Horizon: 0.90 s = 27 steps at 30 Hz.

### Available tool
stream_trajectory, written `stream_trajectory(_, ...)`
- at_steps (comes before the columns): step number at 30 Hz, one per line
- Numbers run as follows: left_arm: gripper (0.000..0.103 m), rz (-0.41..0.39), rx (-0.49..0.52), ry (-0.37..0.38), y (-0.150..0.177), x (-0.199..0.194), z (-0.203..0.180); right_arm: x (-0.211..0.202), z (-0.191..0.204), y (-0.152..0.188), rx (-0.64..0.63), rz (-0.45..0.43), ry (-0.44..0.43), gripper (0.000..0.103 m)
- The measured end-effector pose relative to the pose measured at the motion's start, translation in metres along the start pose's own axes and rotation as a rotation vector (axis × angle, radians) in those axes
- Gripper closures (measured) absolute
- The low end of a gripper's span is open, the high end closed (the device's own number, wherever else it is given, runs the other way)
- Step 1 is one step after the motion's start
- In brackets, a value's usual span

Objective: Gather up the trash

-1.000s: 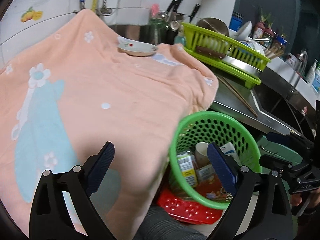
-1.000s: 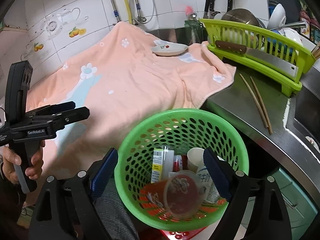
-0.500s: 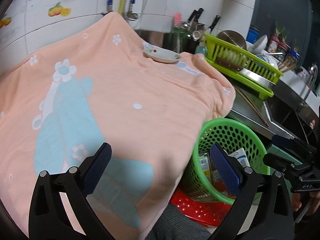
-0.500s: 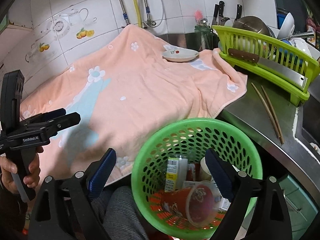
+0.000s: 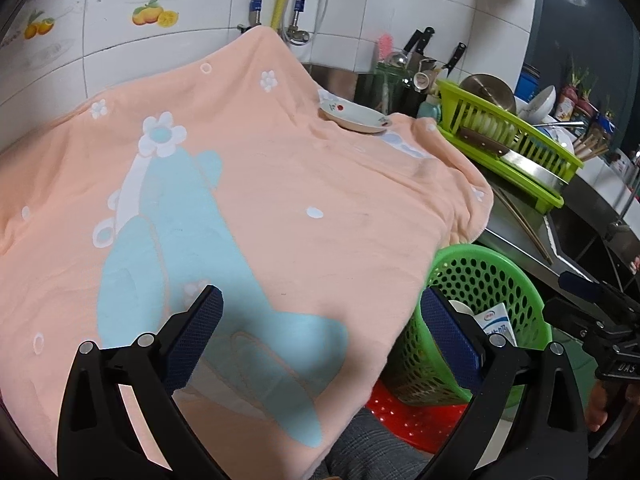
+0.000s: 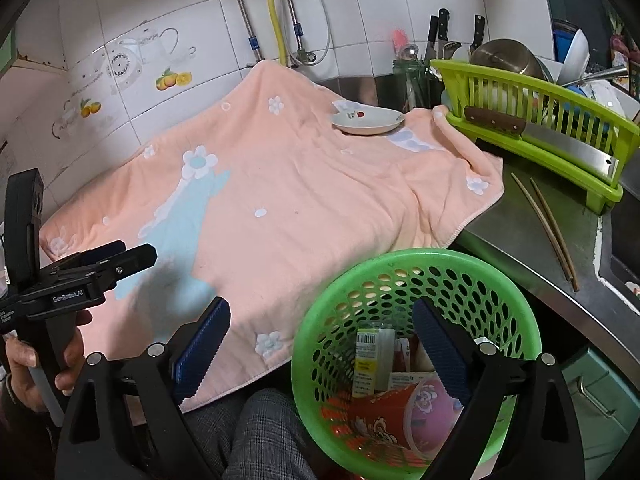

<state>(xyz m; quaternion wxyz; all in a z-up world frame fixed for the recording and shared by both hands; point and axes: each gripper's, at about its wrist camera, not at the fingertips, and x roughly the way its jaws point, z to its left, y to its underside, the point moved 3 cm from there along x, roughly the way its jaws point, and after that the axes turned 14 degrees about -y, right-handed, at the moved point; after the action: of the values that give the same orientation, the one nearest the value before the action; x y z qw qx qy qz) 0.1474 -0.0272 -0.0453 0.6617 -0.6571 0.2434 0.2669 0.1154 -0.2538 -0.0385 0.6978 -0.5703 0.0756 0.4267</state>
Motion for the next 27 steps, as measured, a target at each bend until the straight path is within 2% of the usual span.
stream_trajectory(27,0.005,-0.096,0.043,-0.062,0.004,-0.038,-0.001,-0.016,0.017,0.007,-0.025,-0.043,0.035,0.012)
